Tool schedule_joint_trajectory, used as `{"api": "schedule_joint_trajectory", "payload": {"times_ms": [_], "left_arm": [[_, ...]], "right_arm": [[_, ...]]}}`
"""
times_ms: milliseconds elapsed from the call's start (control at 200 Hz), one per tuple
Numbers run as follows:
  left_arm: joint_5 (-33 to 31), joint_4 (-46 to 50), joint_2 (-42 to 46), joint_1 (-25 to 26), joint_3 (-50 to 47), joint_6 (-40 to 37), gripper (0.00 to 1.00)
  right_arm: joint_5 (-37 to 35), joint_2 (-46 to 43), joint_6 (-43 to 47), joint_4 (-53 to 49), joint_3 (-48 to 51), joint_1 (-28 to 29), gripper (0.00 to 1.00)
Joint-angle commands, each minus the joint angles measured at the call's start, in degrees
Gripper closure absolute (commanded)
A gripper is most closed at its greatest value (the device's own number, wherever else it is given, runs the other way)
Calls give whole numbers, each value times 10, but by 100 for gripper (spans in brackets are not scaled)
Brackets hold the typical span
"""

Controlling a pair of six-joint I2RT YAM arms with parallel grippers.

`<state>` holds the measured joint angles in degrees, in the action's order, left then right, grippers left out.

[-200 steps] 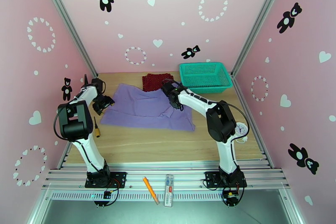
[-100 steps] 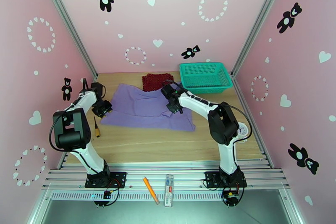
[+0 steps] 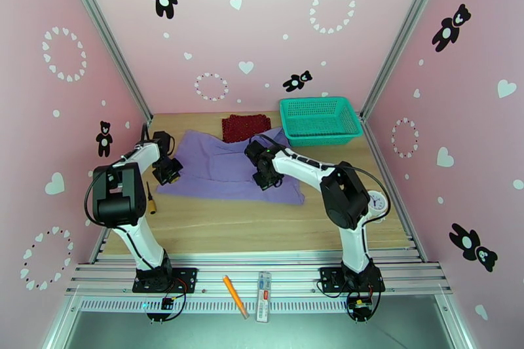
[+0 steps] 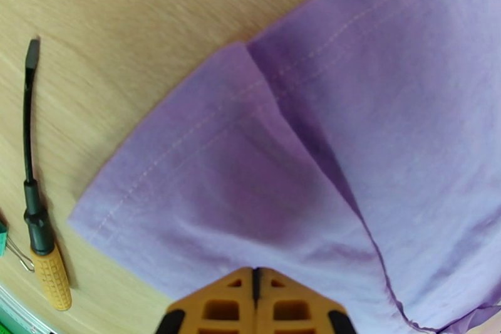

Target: Fold and stack the mixed laundry pile

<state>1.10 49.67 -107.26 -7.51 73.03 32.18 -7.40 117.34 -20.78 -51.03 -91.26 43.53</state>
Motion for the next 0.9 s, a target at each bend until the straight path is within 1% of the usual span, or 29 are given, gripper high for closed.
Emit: {"api": "schedule_joint_trajectory", "payload": {"times_ms": [0,210,485,590,666,751,796,891], "left_arm": [[-6,-12,-10,3,-10,5,100],[-8,-16,-15,3,-13,4,100],[-7,-24,-23,3,-20,5,100],[-7,-27,-24,3,-25,5,100],[-8,-27,-23,3,-28,4,100],[-7,-27,-20,3,-30,4,100],[-6,-27,-18,3,-30,4,100],[-6,-26,-14,3,-30,4,100]], "right_arm": [[-4,38,-8,-16,-32,-1,87],[-18,71,-5,-11,-82,-9,88],[-20,94,12,29,-146,-26,89],[-19,107,16,15,-177,-33,88],[-23,100,19,-4,-180,-33,84],[-20,77,25,-16,-148,-29,73],[-19,62,34,-19,-124,-24,69],[-13,45,70,-19,-77,-14,65]]}}
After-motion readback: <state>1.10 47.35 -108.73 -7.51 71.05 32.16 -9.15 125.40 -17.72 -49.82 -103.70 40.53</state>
